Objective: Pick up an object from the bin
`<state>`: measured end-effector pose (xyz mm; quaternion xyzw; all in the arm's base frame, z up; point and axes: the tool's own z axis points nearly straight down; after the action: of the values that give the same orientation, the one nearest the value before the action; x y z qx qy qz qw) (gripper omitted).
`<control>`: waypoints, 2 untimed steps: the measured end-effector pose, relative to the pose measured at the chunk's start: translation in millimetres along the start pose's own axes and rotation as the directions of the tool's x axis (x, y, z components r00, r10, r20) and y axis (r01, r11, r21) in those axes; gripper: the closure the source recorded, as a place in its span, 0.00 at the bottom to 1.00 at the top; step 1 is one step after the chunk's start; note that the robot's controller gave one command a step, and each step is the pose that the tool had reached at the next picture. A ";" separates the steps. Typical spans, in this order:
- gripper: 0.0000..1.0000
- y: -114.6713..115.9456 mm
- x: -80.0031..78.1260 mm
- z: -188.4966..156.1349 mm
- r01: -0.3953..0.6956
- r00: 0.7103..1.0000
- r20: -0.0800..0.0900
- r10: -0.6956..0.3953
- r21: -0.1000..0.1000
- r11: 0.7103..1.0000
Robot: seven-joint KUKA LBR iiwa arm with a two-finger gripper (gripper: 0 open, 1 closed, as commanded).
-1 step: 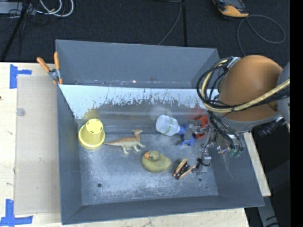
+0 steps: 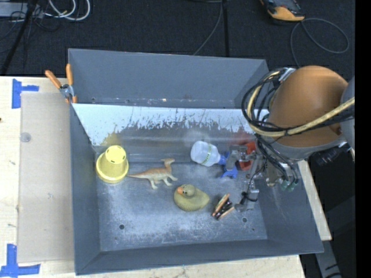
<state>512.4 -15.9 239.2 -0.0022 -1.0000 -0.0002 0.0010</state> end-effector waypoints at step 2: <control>0.00 -4.2 10.2 86.0 0.243 0.970 0.002 -0.243 0.000 0.970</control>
Offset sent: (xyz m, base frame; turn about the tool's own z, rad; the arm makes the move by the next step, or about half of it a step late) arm -0.0215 -0.0091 -0.1564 -0.4451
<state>502.0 -20.1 153.2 0.1202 -0.9928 -0.0002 0.0001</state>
